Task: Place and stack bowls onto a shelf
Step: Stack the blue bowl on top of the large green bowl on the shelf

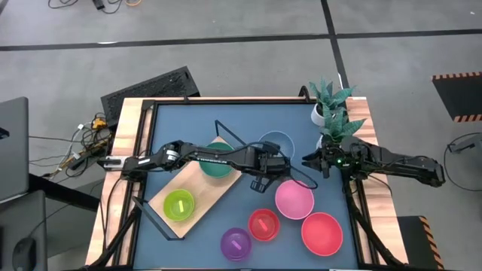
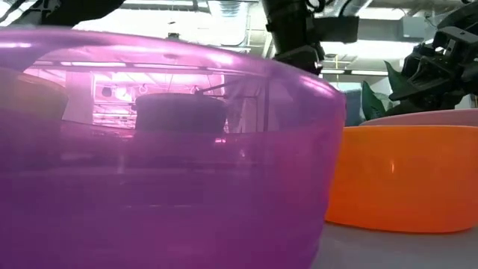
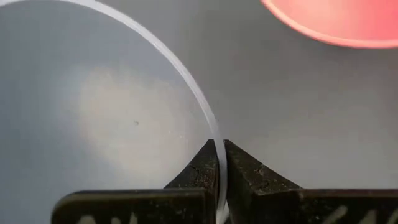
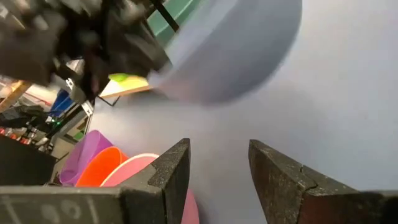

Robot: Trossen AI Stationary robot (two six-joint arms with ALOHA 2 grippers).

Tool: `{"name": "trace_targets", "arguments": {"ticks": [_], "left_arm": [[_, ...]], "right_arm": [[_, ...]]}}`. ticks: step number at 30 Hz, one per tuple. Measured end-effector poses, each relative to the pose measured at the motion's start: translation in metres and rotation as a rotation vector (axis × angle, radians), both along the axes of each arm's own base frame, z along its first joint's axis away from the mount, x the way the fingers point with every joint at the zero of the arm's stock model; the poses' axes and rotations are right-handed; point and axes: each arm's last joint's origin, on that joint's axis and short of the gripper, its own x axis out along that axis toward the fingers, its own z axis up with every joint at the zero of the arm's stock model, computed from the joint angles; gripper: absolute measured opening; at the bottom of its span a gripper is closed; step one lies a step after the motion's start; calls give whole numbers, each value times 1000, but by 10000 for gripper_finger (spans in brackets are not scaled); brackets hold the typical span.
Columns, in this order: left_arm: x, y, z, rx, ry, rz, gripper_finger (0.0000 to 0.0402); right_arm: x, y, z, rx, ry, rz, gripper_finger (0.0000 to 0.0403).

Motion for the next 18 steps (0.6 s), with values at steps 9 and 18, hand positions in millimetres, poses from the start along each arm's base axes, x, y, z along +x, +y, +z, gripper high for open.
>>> {"name": "trace_targets", "arguments": {"ticks": [9, 18], "left_arm": [[-1, 6, 46, 105, -218, 43, 0], [-27, -9, 111, 325, -361, 61, 0]], "right_arm": [[-1, 0, -4, 8, 39, -1, 189], [-2, 0, -4, 10, 47, -1, 189]]}}
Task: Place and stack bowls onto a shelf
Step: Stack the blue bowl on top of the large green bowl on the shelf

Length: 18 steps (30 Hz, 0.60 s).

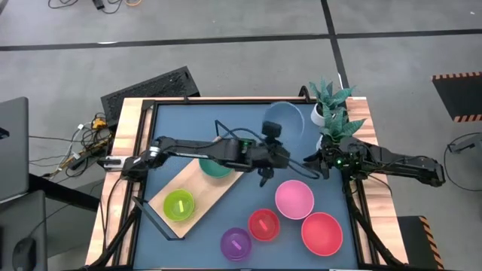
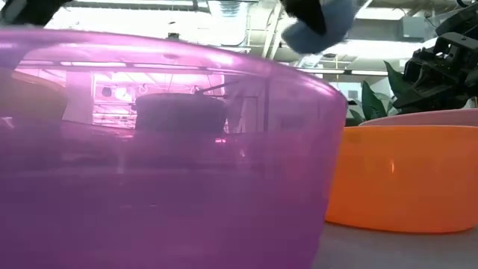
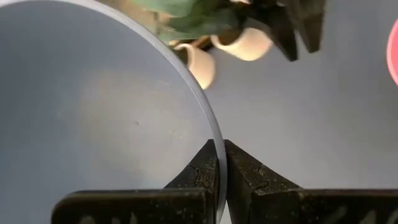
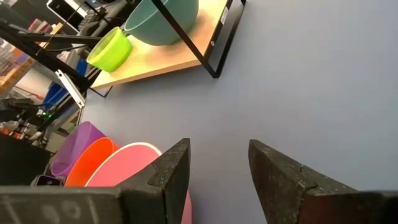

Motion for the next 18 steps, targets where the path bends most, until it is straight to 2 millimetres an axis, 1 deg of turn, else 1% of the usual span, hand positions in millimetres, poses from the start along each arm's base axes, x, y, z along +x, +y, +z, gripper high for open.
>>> {"name": "trace_targets", "arguments": {"ticks": [3, 7, 8, 10, 12, 14, 18], "left_arm": [[-31, -5, 31, -69, -59, 84, 0], [-86, -9, 69, -242, -151, 238, 0], [-100, -9, 76, -308, -169, 274, 0], [-130, -6, 89, -494, -181, 348, 0], [-154, -2, 96, -676, -159, 424, 0], [-166, -1, 98, -762, -131, 486, 0], [-165, -6, 97, -784, -136, 481, 0]], "right_arm": [[0, 0, 0, 1, 6, 0, 189], [0, 0, 0, 1, 6, -1, 189], [0, 0, -1, 1, 7, -1, 189], [0, 0, -1, 1, 7, -2, 189], [0, 0, -1, 1, 7, -3, 189], [0, 0, -1, 1, 7, -3, 189], [0, 0, -1, 3, 7, -4, 189]]}}
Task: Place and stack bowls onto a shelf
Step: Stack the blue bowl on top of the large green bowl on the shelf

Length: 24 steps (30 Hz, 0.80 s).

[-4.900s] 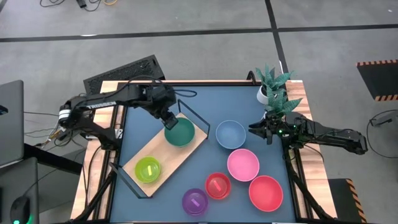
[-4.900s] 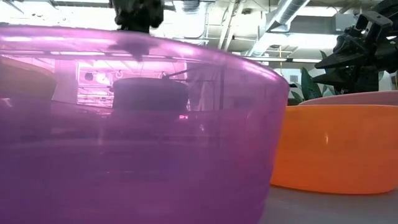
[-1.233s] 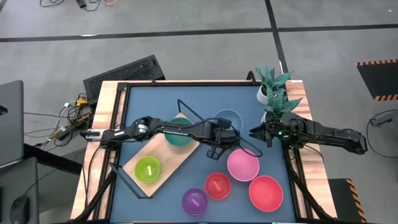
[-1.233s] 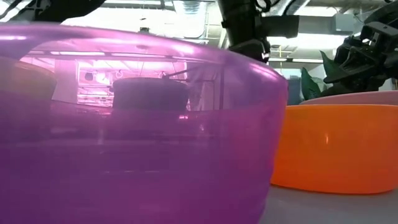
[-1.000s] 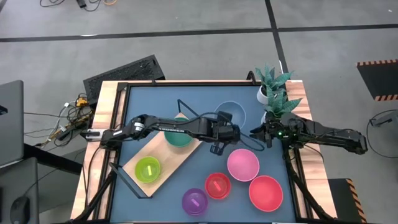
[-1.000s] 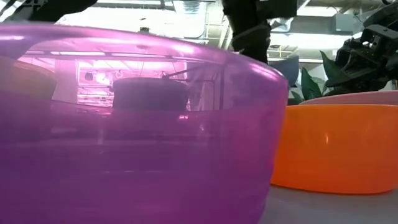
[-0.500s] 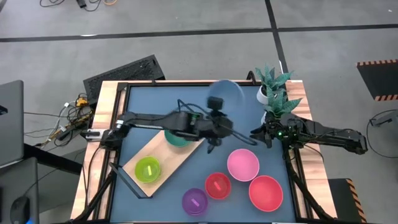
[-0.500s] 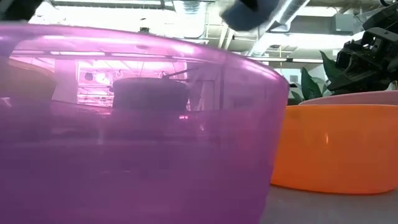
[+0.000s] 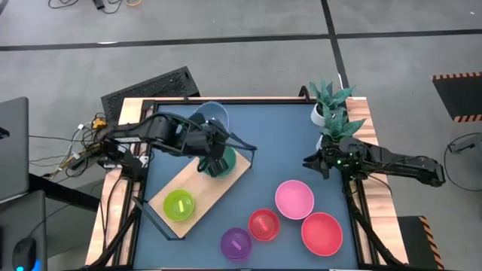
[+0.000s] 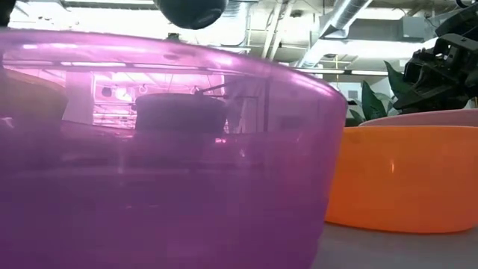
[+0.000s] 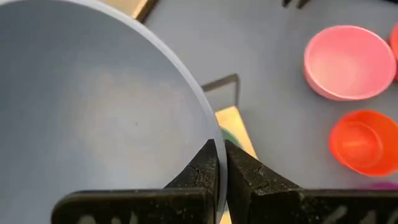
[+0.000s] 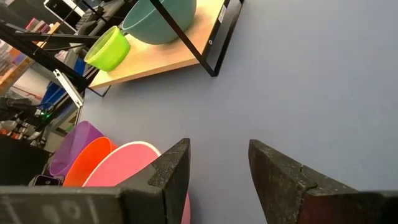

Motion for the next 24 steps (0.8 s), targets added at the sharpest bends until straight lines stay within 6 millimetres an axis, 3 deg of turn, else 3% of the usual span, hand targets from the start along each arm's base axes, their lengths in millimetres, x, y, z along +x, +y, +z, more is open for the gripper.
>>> {"name": "trace_targets", "arguments": {"ticks": [3, 7, 14, 24], "left_arm": [[11, 0, -13, -94, 49, -1, 0], [31, -4, -48, -136, 180, -17, 0], [47, -3, -107, -218, 349, -23, 0], [57, 3, -145, -212, 376, -76, 0]], "right_arm": [[0, 0, 0, 18, -1, -8, 189], [0, 0, 0, 20, -1, -12, 189], [0, 0, 0, 22, -1, -15, 189], [0, 0, 0, 29, -1, -18, 189]]}}
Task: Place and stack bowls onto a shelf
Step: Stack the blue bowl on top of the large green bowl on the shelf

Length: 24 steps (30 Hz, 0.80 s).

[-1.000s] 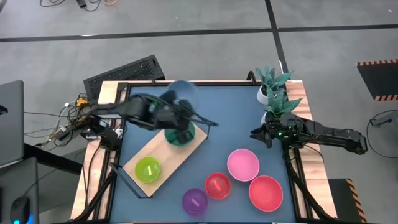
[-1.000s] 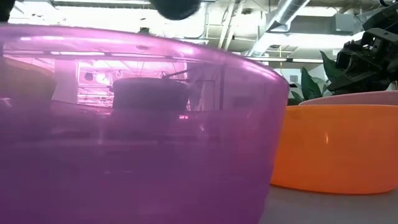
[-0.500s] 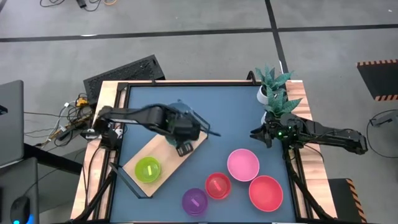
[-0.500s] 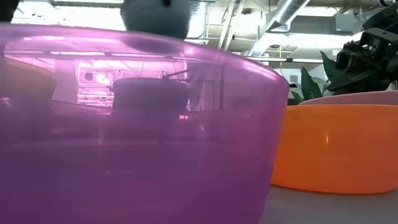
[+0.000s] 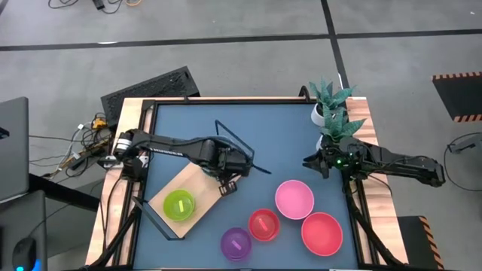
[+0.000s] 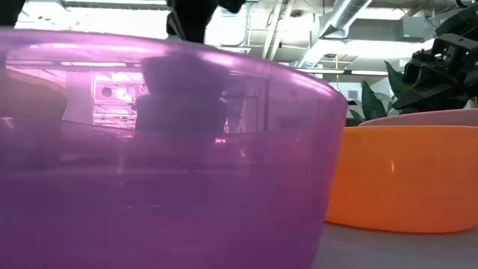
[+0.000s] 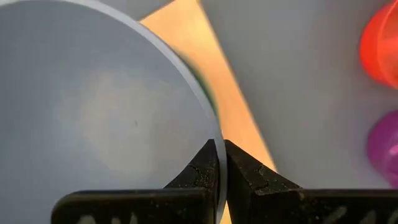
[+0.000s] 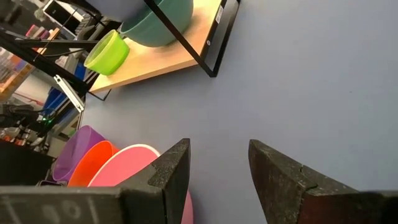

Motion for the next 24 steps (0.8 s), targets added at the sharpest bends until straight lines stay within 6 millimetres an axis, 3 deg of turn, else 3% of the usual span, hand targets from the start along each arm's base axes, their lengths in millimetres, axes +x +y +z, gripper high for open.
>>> {"name": "trace_targets", "arguments": {"ticks": [9, 24], "left_arm": [[4, 21, -3, -17, 11, -8, 0], [5, 20, -6, -58, 33, -22, 0]], "right_arm": [[0, 0, 0, 7, 0, -3, 189], [0, 0, 0, 7, 0, -3, 189]]}}
